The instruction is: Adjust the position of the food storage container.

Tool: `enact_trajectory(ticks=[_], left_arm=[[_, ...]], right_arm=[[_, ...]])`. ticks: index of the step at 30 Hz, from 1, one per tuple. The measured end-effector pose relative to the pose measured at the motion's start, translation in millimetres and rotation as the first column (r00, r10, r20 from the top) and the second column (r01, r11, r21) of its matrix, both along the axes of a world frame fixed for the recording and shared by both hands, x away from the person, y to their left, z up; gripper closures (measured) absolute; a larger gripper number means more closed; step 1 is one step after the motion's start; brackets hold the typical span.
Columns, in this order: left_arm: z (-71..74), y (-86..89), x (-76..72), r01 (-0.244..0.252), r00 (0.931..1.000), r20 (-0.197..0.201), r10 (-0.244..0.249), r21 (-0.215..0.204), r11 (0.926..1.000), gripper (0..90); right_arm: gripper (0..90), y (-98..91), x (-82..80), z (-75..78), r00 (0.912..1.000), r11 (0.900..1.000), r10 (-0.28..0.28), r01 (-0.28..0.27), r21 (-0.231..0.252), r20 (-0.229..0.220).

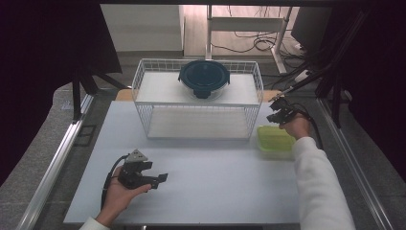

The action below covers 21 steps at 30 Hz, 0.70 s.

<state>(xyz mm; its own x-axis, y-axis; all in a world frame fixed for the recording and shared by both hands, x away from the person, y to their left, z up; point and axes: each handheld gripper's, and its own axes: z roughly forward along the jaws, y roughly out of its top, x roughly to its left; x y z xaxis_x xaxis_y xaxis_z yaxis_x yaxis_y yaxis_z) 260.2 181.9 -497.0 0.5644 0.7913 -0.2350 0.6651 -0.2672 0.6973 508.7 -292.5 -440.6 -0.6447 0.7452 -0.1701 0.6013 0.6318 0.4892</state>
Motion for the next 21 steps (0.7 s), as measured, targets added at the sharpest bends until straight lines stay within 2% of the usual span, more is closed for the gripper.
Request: enact_trajectory(ticks=[4,7,11,16,17,20,21], left_arm=[[1.3,0.3,-1.2,-0.005,1.0000,0.004,0.005,-0.014,0.9999,21.1],[1.1,-0.5,-0.8,0.000,1.0000,0.004,0.000,-0.009,1.0000,21.1],[-1.3,-1.4,0.3,0.000,1.0000,-0.008,0.000,-0.004,1.0000,21.0],[-0.8,-1.6,0.0,0.001,1.0000,-0.009,-0.001,-0.009,1.0000,21.0],[-0.8,-1.6,0.0,0.001,0.9999,-0.010,-0.001,-0.009,1.0000,21.0],[-1.1,-2.2,0.1,0.008,0.9999,-0.011,-0.008,-0.005,1.0000,21.0],[-1.2,-2.6,0.0,0.010,0.9999,-0.012,-0.010,-0.005,0.9999,21.0]], right_arm=[[88.2,-2.9,4.3,-11.0,0.9999,0.9998,0.010,-0.010,-0.019,-0.012],[88.2,-6.1,4.8,-17.4,0.9992,0.9993,0.024,-0.025,-0.028,-0.031],[88.3,-8.5,1.9,-18.3,0.9986,0.9994,0.031,-0.032,-0.015,-0.043],[88.3,-7.3,-8.1,-19.2,0.9963,0.9977,0.066,-0.067,-0.015,-0.055],[88.3,-6.7,-11.6,-18.8,0.9944,0.9966,0.081,-0.082,-0.010,-0.069],[88.3,-4.1,-22.4,-19.5,0.9926,0.9941,0.108,-0.108,-0.009,-0.055],[88.4,-2.7,-26.4,-20.2,0.9916,0.9935,0.113,-0.114,-0.002,-0.063]])
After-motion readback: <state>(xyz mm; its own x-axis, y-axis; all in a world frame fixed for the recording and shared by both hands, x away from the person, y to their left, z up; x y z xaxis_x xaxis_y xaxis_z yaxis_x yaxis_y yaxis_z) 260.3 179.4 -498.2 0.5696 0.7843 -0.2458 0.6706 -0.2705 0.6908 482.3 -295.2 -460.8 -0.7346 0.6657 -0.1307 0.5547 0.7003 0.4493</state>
